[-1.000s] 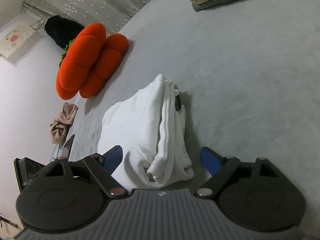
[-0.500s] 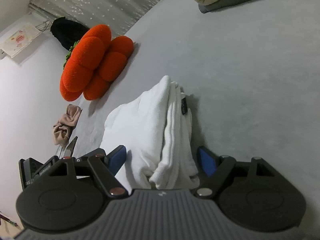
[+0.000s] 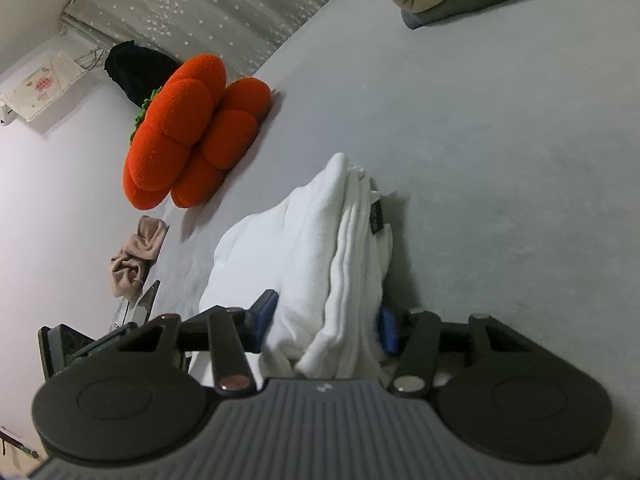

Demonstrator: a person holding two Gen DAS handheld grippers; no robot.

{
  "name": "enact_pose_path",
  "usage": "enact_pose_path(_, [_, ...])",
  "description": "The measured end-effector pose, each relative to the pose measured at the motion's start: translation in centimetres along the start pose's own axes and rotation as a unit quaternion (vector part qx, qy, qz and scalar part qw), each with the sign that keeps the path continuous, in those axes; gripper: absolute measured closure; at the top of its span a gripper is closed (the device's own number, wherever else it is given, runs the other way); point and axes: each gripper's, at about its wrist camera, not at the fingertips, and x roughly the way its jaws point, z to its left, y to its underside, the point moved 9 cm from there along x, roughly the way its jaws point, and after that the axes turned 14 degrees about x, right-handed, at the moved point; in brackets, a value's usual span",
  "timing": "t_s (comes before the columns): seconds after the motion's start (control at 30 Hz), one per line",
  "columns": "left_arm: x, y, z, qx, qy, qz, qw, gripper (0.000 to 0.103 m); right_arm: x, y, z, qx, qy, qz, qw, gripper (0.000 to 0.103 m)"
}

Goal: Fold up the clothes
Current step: 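Lift the folded shirt with both grippers and carry it onto the beige stack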

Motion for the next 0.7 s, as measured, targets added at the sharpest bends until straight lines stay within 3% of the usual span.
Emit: enact_pose_path(0.7, [0.4,-2.0,-4.1,0.001,0.035,-0.030,0.9989,0.055,-2.1,-1.3,1.5,0.015,-0.009,-0.024,1.000,0.049])
